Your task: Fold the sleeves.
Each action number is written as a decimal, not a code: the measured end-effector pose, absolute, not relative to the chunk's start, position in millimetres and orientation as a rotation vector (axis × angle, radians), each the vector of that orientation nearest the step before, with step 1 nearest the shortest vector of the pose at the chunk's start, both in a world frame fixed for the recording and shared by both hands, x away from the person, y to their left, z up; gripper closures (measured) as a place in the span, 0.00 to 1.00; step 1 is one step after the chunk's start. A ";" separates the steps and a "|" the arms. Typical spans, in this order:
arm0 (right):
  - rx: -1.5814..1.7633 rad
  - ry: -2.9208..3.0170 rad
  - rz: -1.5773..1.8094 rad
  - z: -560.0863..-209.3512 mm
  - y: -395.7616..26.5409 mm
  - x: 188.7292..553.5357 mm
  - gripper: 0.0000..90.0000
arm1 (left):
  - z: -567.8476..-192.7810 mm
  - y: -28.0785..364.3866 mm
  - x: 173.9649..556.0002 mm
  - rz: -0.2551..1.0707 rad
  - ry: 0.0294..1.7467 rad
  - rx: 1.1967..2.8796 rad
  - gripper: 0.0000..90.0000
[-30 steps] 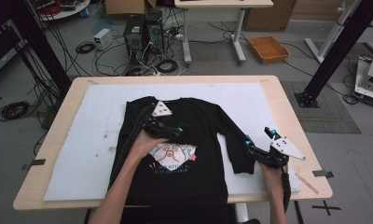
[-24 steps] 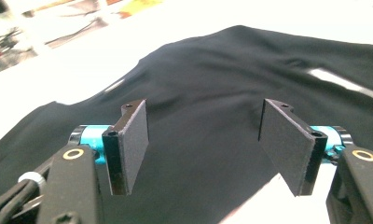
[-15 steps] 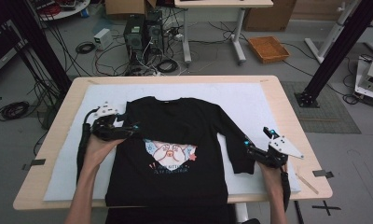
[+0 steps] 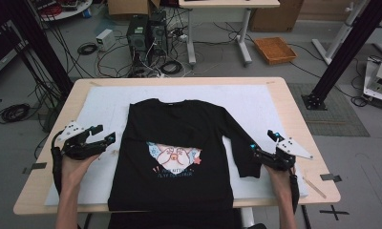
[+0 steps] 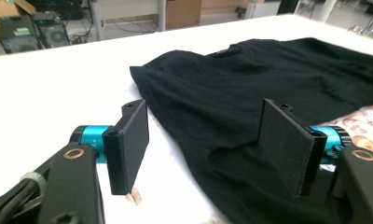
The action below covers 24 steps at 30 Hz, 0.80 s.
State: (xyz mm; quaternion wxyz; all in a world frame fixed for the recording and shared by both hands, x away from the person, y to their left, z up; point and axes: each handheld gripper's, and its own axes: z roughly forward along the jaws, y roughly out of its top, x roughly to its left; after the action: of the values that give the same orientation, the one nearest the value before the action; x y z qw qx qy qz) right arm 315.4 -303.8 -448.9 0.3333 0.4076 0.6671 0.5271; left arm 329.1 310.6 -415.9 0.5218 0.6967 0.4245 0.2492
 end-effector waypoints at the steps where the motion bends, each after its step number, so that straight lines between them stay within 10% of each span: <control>1: 1.064 1.742 1.376 -448.9 -303.8 315.4 0.27 | -416.6 312.7 328.2 0.615 1.029 1.676 0.37; 24: 0.522 2.393 1.038 -443.9 -293.1 259.5 0.51 | -414.5 311.1 321.5 0.539 1.039 1.652 0.37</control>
State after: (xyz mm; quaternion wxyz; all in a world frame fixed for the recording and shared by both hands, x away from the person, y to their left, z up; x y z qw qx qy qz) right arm 259.5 -293.1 -443.9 0.2385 0.1905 0.8737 0.3788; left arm 321.5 311.1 -414.5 0.5298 0.6920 0.4352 0.2258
